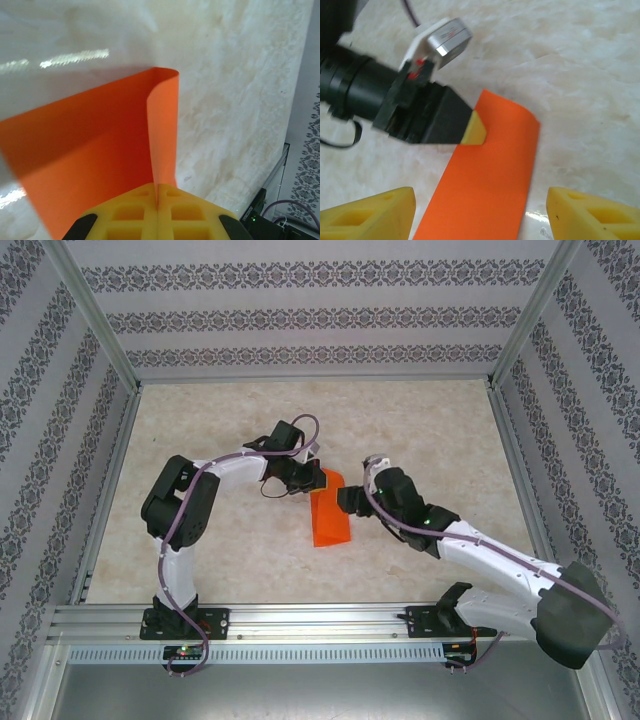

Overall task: Fold a paper plane with a square sheet of paper (pick it up from the middle)
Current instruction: Fold the triangle a second time at the center of the table.

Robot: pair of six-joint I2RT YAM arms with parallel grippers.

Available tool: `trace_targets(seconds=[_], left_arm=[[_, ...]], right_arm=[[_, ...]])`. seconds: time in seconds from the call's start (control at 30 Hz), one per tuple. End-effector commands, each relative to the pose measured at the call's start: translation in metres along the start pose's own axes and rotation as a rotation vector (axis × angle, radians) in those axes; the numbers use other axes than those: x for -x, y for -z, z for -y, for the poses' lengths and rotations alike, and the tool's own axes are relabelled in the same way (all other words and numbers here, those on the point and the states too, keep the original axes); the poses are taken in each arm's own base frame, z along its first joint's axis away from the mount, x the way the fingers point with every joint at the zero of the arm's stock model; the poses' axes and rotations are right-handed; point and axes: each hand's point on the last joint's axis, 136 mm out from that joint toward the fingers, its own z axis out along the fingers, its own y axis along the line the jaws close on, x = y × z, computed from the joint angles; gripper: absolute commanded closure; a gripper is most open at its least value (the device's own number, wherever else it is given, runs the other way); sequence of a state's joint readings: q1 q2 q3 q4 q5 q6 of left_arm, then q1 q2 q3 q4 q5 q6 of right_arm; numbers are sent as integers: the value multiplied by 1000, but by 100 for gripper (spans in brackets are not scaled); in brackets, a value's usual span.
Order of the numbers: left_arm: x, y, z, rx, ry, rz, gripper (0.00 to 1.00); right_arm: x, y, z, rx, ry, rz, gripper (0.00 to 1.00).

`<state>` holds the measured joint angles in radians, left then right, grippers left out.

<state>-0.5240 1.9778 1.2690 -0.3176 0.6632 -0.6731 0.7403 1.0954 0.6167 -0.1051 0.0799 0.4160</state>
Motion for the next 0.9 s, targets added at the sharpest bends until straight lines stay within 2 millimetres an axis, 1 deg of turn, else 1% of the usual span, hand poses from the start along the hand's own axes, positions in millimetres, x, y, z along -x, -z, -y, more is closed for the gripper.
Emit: trace_targets(seconds=[0.0, 0.1, 0.23, 0.37, 0.5, 0.67, 0.73, 0.87], left_arm=[[3, 5, -4, 22, 5, 5, 96], [2, 5, -5, 24, 18, 6, 96], [0, 3, -7, 25, 37, -4, 95], [-2, 2, -1, 4, 48, -7, 94], [-3, 1, 0, 8, 50, -5, 94], [-3, 2, 1, 9, 46, -5, 93], [-3, 3, 2, 8, 45, -2, 93], [-4, 4, 2, 13, 42, -4, 93]], right_arm=[[-2, 3, -19, 41, 197, 49, 31], [-25, 3, -44, 96, 340, -8, 30], [-49, -5, -61, 71, 463, -98, 30], [-57, -14, -66, -39, 572, -108, 29], [-71, -21, -80, -24, 657, -132, 27], [-82, -34, -79, -125, 742, -146, 26], [-87, -39, -84, -130, 760, -161, 27], [-85, -44, -78, -230, 773, -149, 32]])
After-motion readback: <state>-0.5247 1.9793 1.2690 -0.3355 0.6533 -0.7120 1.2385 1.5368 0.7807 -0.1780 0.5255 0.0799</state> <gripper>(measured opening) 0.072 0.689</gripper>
